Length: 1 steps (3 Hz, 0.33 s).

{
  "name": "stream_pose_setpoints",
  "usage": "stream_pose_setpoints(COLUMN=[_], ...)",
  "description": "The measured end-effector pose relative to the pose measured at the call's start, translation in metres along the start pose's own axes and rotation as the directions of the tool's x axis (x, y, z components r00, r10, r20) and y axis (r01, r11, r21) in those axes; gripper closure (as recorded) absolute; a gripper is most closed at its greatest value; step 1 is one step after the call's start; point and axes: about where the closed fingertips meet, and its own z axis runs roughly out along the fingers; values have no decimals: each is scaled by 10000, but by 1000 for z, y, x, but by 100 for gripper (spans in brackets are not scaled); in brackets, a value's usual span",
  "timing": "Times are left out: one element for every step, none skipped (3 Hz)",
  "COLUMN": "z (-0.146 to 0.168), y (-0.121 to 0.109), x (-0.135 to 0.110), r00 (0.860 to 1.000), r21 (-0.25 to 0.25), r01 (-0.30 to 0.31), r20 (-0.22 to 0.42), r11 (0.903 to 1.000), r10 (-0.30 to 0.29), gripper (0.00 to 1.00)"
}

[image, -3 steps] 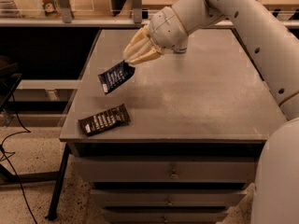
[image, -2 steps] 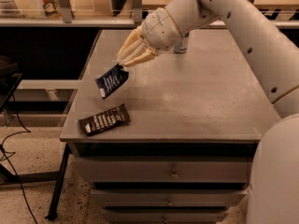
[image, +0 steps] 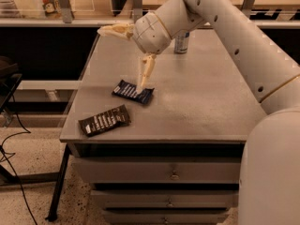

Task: Move rxbar blueberry near rxbar chocolate

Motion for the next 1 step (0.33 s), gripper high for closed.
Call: stream_pose_setpoints(z=[0], y=[0], x=[0], r00=[10000], r21=[1], r01=[0], r20=[0], r11=[10000], r10=[0], gripper=[0])
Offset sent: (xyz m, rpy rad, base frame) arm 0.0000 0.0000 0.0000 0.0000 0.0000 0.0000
